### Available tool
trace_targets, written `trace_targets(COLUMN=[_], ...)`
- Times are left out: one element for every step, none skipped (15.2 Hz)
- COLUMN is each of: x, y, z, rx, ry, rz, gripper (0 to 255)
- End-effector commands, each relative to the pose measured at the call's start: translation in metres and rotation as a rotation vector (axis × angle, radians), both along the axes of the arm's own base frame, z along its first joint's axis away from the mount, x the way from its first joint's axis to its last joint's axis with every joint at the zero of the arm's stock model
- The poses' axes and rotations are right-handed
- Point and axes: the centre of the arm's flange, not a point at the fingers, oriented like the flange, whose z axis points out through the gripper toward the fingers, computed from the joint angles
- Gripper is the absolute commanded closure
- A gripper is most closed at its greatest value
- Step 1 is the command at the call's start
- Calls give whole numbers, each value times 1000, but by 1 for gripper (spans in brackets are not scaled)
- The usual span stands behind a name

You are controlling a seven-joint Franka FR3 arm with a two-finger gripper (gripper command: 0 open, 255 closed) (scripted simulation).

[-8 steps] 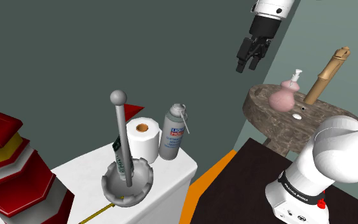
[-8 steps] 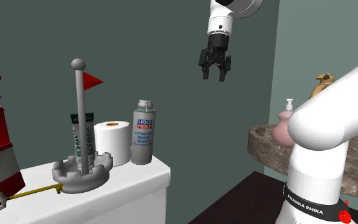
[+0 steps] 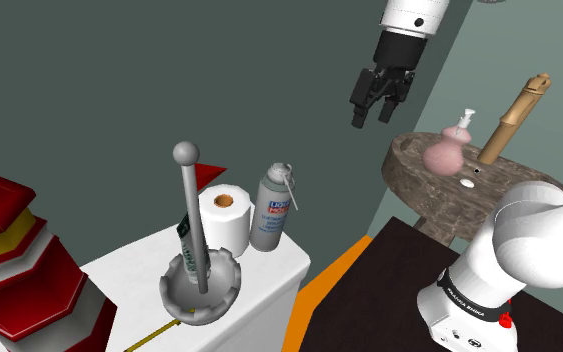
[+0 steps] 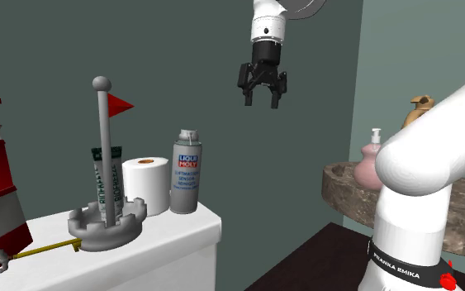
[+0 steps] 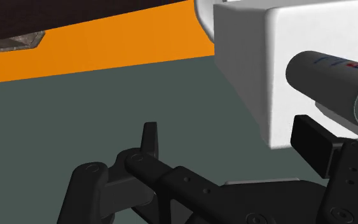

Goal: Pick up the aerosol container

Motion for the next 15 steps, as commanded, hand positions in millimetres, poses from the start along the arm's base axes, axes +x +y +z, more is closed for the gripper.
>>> trace_targets(x=[2, 3, 4, 5, 6, 8, 9, 11, 13, 15, 17, 20, 22, 25, 28], y=[27, 40, 54, 67, 80, 93, 107, 120, 133, 146, 159, 172, 185, 198, 211], z=[-5, -7, -9, -11, -13, -15, -17, -19, -21, -23, -25, -27, -30, -32, -34], rx=[-2, -4, -5, -6, -8, -9, -11, -12, -14, -15, -17, -18, -20, -21, -23], ry=[9, 13, 17, 21, 25, 29, 33, 38, 42, 46, 50, 54, 58, 62, 66], rz=[-28, -40, -53, -65, -77, -89, -102, -114, -126, -138, -151, -163, -175, -188, -200], gripper=[0, 0, 0, 0, 0, 0, 0, 0, 0, 0, 0, 0, 0, 0, 0])
